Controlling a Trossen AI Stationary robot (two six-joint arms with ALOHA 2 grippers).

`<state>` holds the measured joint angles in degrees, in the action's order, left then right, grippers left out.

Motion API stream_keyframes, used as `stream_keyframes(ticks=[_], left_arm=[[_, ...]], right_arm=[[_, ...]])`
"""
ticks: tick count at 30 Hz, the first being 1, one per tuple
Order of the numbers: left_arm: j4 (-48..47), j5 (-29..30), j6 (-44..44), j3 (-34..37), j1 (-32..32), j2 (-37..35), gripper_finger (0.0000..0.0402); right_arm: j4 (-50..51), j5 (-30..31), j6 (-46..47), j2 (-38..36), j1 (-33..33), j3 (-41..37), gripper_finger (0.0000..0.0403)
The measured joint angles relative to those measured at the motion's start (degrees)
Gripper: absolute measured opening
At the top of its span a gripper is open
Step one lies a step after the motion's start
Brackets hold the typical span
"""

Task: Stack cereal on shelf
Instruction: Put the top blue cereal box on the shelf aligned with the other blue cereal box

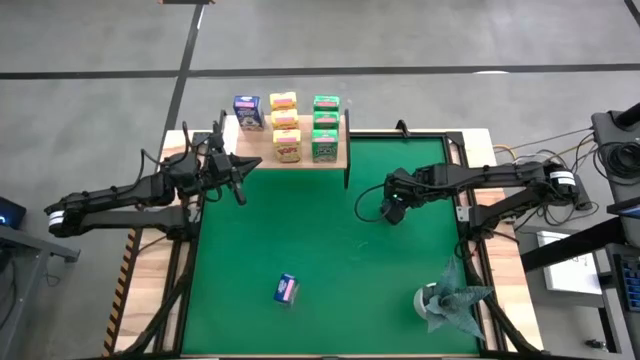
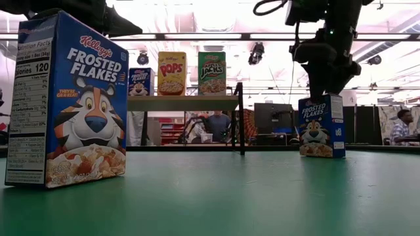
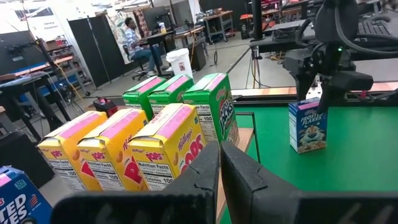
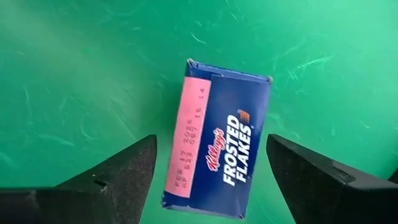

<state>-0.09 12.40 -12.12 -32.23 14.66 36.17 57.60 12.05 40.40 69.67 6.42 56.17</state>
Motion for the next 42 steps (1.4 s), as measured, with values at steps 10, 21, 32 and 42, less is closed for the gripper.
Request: stream_keyframes(ticks=[10, 21, 32, 42], left_arm=[[-0.01, 0.02, 0.0, 0.0, 0.0, 0.06, 0.0], [0.02, 0.02, 0.0, 0.0, 0.0, -0.04, 0.0], [0.02, 0.02, -0.85, 0.0, 0.0, -5.16, 0.0], [0.13, -10.96, 3.21, 0.49, 0.02, -5.25, 0.0]], right_arm=[[-0.6, 0.0, -0.07, 0.0, 0.0, -0.09, 0.0215], [-1.16, 0.0, -0.13, 0.0, 0.0, -0.09, 0.0174], [-0.94, -0.02, -4.94, -0.17, -0.16, 6.95, 0.0171], [-13.17, -0.18, -18.59, -0.22, -0.17, 12.96, 0.0171]])
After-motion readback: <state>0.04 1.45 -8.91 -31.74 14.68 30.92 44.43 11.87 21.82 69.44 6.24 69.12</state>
